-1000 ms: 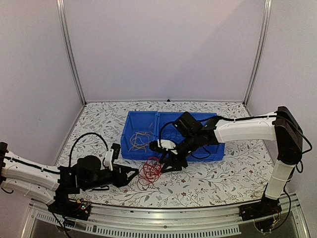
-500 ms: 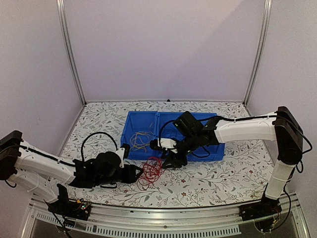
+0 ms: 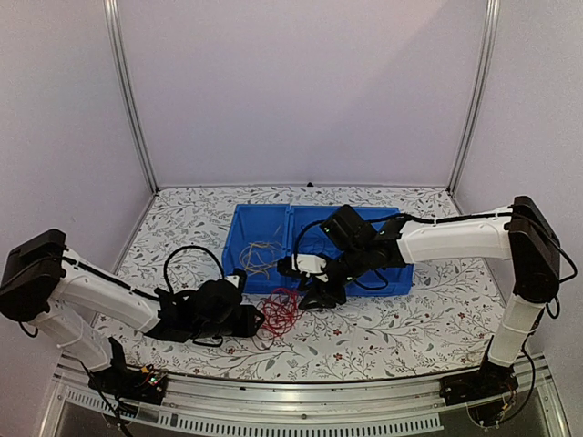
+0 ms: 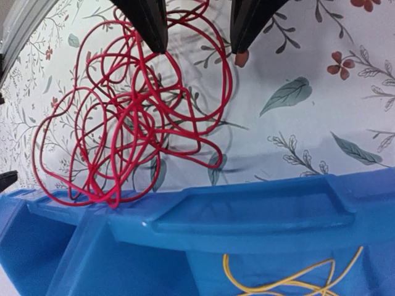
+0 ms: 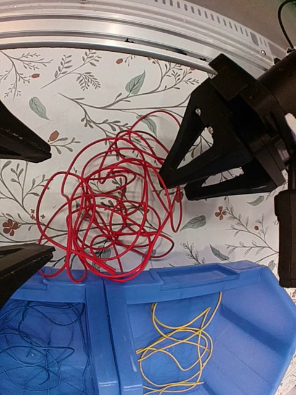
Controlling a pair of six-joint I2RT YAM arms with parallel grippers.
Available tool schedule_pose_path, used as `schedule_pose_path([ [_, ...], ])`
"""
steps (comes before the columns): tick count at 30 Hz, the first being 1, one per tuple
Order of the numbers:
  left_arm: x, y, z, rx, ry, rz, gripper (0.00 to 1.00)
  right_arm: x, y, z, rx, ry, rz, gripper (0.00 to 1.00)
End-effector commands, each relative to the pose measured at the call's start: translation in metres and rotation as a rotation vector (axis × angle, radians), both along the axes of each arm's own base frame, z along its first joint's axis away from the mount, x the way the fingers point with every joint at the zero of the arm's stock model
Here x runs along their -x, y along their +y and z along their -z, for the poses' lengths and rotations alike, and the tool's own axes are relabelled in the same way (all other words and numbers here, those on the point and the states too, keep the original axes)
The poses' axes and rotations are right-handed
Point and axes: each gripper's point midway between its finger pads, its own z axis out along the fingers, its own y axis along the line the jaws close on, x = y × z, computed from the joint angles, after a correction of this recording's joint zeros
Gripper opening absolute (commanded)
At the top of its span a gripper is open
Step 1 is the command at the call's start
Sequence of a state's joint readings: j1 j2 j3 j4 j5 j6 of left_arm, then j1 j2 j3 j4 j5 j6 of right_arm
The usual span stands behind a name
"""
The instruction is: Untangle the cables
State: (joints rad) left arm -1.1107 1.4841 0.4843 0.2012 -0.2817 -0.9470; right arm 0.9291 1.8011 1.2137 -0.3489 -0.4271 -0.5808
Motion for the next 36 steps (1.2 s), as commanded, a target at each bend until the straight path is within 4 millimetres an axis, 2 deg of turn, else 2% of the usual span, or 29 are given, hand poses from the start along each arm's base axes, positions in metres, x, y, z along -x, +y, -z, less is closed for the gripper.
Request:
schedule_pose_path([
  [1, -0.014, 0.005, 0.006, -0.029, 0.001, -0.050, 0.34, -0.002, 0.000, -0.012, -0.032, -0.036, -0.003, 0.49],
  [6, -0.025, 0.001, 0.008, -0.012, -0.020, -0.057, 0.29, -0.001, -0.001, -0.010, -0.030, -0.032, -0.004, 0.49],
  [13, -0.033, -0.019, -0.008, -0.031, -0.116, 0.033, 0.00, -0.002, 0.000, -0.014, -0.037, -0.036, -0.004, 0.50],
  [15, -0.030, -0.022, -0.023, -0.033, -0.171, 0.065, 0.00, -0.004, 0.000, -0.021, -0.043, -0.048, 0.004, 0.51],
  [17, -0.024, -0.027, -0.047, -0.038, -0.259, 0.103, 0.00, -0.007, 0.001, -0.032, -0.059, -0.068, 0.014, 0.54],
  [20, -0.005, -0.040, -0.096, -0.039, -0.433, 0.213, 0.00, -0.013, 0.003, -0.063, -0.114, -0.088, 0.042, 0.61],
  [24, 0.022, -0.057, -0.145, -0.028, -0.587, 0.366, 0.00, -0.015, 0.009, -0.104, -0.186, -0.083, 0.040, 0.70],
  [30, 0.030, -0.063, -0.176, -0.054, -0.651, 0.403, 0.00, -0.007, 0.019, -0.141, -0.256, -0.043, 0.001, 0.72],
  [33, 0.030, -0.066, -0.184, -0.056, -0.661, 0.398, 0.00, 0.002, 0.020, -0.150, -0.277, -0.010, -0.034, 0.74],
  [36, 0.030, -0.068, -0.188, -0.077, -0.672, 0.393, 0.00, 0.001, 0.016, -0.151, -0.262, 0.007, -0.023, 0.74],
])
